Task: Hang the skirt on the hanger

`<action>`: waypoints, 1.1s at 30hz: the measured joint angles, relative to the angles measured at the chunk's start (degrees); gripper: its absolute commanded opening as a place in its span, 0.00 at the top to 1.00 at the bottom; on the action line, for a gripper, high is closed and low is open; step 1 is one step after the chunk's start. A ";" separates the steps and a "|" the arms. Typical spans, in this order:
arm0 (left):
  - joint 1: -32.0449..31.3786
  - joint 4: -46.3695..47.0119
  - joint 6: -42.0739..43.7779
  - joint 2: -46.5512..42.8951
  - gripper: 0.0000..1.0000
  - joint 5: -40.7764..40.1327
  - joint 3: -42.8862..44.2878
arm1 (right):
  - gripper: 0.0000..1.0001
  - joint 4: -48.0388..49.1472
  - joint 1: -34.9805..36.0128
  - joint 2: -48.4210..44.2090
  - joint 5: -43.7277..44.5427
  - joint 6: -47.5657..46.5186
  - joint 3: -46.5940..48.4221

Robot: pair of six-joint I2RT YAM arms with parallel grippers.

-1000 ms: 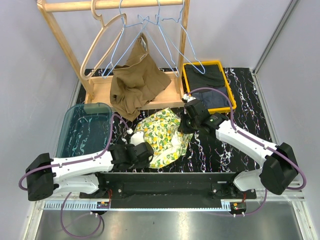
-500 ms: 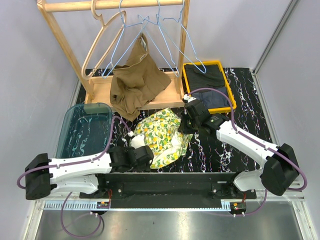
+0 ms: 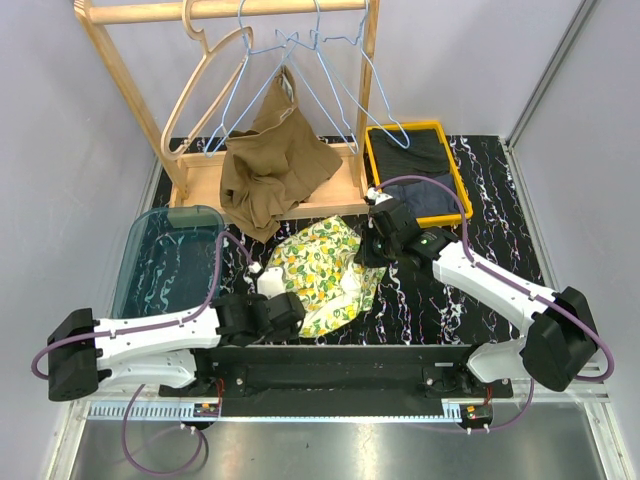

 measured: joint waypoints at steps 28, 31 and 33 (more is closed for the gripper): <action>0.00 4.00 0.74 6.49 1.00 -0.07 -0.48 | 1.00 1.03 0.00 -0.11 0.04 0.55 -0.79; 0.00 0.61 1.84 6.32 1.00 -0.76 1.62 | 1.00 0.42 0.00 -1.33 0.37 0.52 -0.83; 0.00 -2.56 2.75 5.77 1.00 -1.31 3.69 | 1.00 -0.17 0.00 -2.47 1.09 0.46 -0.79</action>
